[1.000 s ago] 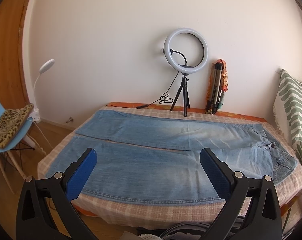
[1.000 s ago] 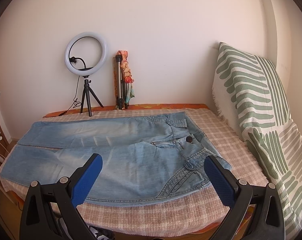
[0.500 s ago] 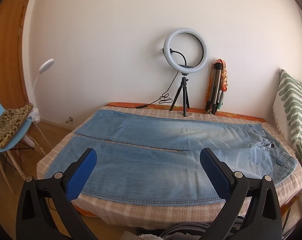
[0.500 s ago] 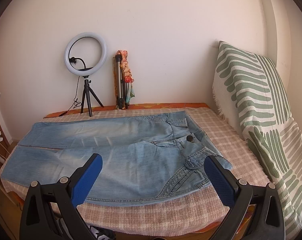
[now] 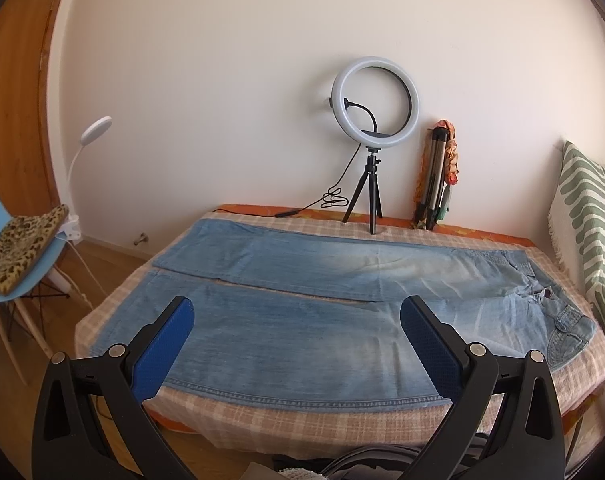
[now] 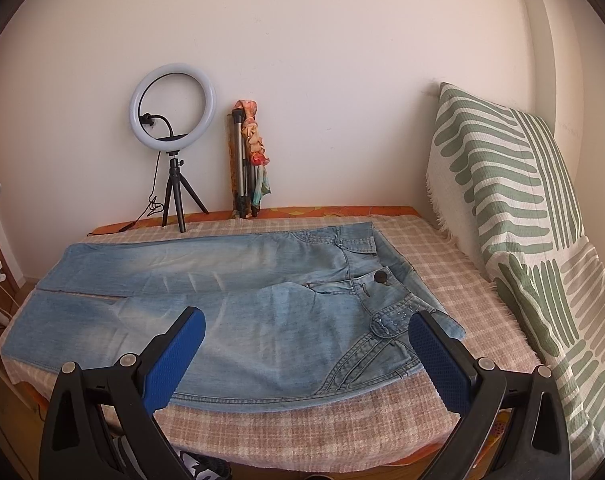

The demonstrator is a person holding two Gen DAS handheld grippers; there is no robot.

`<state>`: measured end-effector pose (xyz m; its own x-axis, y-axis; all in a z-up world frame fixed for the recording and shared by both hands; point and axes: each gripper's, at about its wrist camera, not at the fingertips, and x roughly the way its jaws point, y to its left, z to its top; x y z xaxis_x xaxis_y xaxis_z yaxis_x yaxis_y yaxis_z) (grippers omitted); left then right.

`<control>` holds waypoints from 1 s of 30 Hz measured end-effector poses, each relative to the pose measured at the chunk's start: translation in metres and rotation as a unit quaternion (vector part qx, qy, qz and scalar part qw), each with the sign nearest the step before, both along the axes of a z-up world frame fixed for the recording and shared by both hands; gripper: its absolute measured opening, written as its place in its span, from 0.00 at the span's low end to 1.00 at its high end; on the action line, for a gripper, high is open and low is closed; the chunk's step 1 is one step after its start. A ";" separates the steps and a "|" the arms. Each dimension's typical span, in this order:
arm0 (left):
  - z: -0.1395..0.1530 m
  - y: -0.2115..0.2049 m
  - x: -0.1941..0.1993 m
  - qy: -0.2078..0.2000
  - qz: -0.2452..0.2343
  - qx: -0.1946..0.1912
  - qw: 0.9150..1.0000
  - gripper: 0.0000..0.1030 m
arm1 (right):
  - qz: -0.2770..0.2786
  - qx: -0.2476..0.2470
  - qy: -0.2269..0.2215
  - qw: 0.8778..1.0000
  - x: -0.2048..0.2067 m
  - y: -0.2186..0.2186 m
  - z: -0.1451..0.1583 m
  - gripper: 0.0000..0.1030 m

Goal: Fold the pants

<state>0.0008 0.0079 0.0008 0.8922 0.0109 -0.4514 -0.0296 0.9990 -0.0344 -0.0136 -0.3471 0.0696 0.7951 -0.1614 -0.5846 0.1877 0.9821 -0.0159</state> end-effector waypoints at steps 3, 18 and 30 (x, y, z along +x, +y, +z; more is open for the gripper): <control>0.000 0.000 0.000 0.000 0.000 0.001 1.000 1.00 | 0.000 0.000 0.000 1.000 0.000 0.001 0.000 1.00; -0.003 0.005 0.000 0.003 0.004 0.001 1.000 1.00 | 0.002 0.000 0.003 1.000 0.001 0.003 -0.002 1.00; -0.006 0.012 0.006 0.009 0.018 0.020 1.000 1.00 | 0.030 -0.011 0.003 0.999 0.005 0.000 -0.001 1.00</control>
<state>0.0069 0.0195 -0.0048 0.8824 0.0621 -0.4663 -0.0668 0.9977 0.0064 -0.0089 -0.3468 0.0684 0.8004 -0.1267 -0.5859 0.1280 0.9910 -0.0393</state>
